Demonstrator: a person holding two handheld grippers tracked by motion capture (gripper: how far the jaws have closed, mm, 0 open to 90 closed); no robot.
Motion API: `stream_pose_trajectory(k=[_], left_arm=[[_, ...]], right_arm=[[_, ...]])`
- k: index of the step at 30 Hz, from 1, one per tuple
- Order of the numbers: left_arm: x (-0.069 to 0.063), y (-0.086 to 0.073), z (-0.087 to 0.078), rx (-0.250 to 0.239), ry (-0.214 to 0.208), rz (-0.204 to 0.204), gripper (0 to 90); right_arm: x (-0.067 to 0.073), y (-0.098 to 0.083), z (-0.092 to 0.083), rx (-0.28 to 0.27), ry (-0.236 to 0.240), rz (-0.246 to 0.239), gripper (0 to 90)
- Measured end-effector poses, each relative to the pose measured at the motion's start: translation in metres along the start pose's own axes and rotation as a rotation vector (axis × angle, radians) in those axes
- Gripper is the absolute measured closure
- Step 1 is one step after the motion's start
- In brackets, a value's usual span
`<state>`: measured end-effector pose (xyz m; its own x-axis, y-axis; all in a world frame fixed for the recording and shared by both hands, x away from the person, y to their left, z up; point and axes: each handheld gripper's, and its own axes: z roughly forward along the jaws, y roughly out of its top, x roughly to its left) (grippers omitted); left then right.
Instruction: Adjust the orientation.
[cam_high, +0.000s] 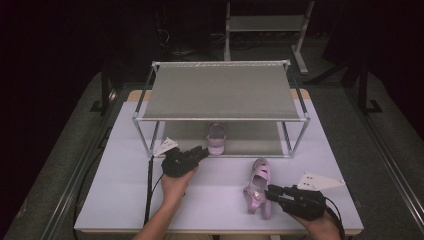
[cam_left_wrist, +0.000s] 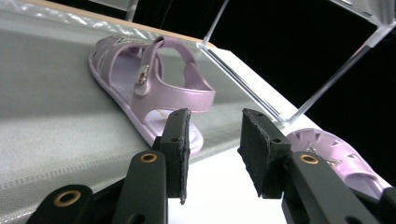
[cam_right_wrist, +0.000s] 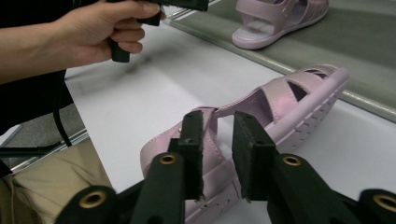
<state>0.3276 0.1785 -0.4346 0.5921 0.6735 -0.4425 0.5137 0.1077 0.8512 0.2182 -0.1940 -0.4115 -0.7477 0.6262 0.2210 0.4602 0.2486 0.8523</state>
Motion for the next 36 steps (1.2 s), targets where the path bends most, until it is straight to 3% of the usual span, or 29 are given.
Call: stream_pose_trajectory(k=[4, 11, 19, 36], left_arm=[[-0.002, 0.002, -0.006, -0.004, -0.009, 0.003, 61.9], [-0.007, -0.002, -0.017, 0.018, -0.017, 0.041, 61.4], [-0.006, -0.008, -0.031, 0.012, -0.029, 0.034, 60.2], [0.002, -0.012, -0.063, 0.012, -0.021, 0.041, 58.4]], right_arm=[[0.000, -0.001, 0.006, 0.032, 0.004, 0.001, 76.8], [0.000, -0.001, 0.009, 0.031, 0.006, 0.002, 79.4], [-0.003, -0.003, 0.002, 0.037, -0.017, 0.004, 79.0], [-0.017, -0.014, -0.020, 0.063, -0.138, 0.034, 78.1]])
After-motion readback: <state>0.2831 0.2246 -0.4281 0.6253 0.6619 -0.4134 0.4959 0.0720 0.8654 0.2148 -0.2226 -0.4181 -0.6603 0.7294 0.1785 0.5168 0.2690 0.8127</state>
